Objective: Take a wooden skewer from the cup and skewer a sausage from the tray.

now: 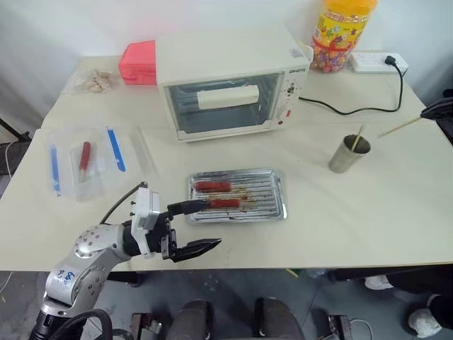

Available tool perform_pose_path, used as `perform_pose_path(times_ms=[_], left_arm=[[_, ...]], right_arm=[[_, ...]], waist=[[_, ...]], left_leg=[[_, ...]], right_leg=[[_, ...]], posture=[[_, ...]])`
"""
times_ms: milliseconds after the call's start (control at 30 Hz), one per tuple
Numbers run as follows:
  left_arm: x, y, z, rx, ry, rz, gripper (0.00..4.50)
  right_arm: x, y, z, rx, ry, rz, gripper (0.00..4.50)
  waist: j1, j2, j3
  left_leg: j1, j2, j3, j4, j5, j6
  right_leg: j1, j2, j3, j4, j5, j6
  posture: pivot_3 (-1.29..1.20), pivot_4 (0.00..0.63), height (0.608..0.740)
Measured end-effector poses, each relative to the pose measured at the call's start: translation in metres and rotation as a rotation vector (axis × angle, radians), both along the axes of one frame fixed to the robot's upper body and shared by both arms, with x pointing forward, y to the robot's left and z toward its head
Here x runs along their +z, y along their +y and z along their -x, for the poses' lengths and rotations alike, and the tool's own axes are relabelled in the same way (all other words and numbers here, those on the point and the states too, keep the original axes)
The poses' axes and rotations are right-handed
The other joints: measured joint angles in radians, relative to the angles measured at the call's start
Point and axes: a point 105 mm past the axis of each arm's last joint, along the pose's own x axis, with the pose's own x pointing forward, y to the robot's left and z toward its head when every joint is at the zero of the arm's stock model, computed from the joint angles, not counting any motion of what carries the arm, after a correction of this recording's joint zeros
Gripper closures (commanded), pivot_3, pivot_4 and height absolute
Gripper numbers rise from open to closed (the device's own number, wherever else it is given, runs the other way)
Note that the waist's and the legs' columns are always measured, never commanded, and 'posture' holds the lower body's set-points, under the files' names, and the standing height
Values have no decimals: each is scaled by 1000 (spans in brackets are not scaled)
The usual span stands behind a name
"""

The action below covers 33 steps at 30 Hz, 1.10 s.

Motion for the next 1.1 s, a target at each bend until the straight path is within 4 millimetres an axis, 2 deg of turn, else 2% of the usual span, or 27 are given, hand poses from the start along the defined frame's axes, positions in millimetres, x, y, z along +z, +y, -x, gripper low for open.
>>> perform_pose_path(times_ms=[100, 200, 267, 467, 500, 633, 767, 867, 1100], left_arm=[[-5, 7, -4, 12, 14, -7, 0], [-8, 14, -6, 21, 22, -26, 0], [-7, 19, -9, 42, 17, -29, 0], [4, 31, -14, 95, -28, -26, 0], [6, 35, -14, 112, -36, -28, 0], [5, 38, -12, 125, -34, -27, 0], [11, 29, -11, 115, -55, 28, 0], [18, 18, -9, 83, -64, 63, 0], [24, -4, -12, 37, -70, 129, 0]], right_arm=[[19, 12, 8, 58, -65, -75, 4460], [15, 29, 16, 151, -39, -164, 4460], [5, 49, 21, 245, 18, -233, 4460], [-33, 127, 46, 630, 246, -523, 4460], [-51, 144, 54, 730, 295, -582, 4460], [-100, 181, 69, 857, 409, -730, 4460], [-105, 213, 69, 908, 333, -865, 4460], [-111, 228, 71, 913, 329, -924, 4460], [-114, 238, 71, 888, 341, -985, 4460]], waist=[[1, 0, 0], [2, -1, 1], [2, -1, 1], [5, -3, 0], [6, -7, -1], [11, -7, 0], [25, -7, -1], [30, -8, -1], [26, -9, -1]], left_leg=[[-2, 1, 1, 0, 0, 0], [-2, 1, 2, 0, 0, 0], [-3, 1, 2, 2, 0, 0], [-4, 2, -1, 4, 0, 0], [-4, 3, -2, 4, -1, 0], [-13, 2, -6, 15, -2, 1], [-13, 1, -7, 17, -1, 1], [-14, 0, -8, 17, -1, 1], [-13, 1, -7, 16, -2, 1]], right_leg=[[-4, 0, -1, 2, 0, 0], [-4, -1, -2, 2, 0, 0], [-4, -1, -2, 3, 0, 0], [-4, -1, -4, 3, 0, 0], [-3, -1, -5, 3, 0, 0], [-7, -2, -8, 6, 1, 1], [-6, -1, -8, 5, 2, 1], [-6, -2, -8, 5, 3, 1], [-6, 0, -8, 5, 3, 1]], posture=[[0, 150, 740], [0, 150, 740], [0, 150, 740], [0, 150, 740], [0, 150, 740], [0, 150, 740], [0, 150, 740], [0, 150, 740], [0, 150, 740]])
